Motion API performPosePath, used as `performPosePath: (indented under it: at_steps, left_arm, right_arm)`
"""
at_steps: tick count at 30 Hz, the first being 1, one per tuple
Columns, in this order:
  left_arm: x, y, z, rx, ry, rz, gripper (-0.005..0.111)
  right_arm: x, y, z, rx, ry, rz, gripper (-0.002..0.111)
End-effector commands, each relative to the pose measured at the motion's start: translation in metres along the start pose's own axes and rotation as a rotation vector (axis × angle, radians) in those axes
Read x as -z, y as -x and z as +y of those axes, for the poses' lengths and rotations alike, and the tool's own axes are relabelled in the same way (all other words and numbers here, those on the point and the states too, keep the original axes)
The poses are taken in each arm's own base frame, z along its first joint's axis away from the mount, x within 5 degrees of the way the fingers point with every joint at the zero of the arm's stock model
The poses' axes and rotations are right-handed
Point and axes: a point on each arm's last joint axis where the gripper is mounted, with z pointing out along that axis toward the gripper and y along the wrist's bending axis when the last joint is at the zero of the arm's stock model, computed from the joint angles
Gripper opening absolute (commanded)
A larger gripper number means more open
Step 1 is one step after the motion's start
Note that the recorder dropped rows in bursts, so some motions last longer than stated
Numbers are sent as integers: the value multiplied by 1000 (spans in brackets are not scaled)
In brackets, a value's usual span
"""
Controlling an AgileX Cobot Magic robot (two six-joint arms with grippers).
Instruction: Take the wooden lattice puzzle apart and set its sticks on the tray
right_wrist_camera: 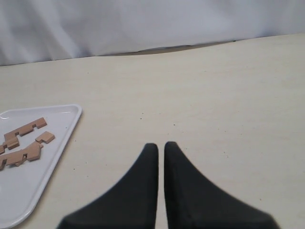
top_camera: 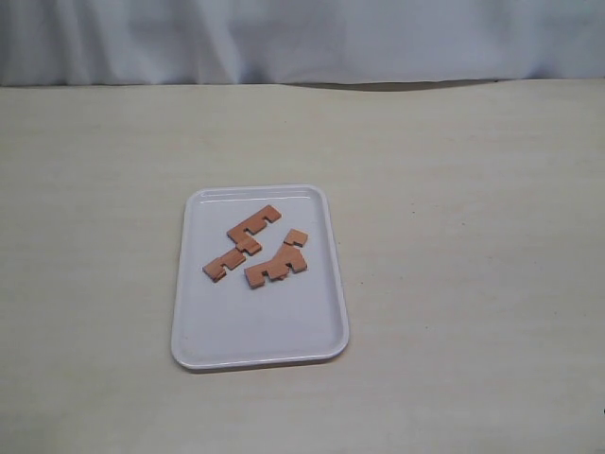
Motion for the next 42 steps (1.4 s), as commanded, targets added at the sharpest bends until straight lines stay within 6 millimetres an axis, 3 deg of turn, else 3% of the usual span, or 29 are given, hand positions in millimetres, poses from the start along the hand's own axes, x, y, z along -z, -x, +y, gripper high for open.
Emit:
performPosePath:
  at_steps: [1,42]
  left_arm:
    - [0,-1,0,0,-6,-2,0]
    - [0,0,2,-85,13,-6,0]
  right_arm:
    - [0,0,0,5,2,-7,4]
    - [0,0,0,5,2,-7,4]
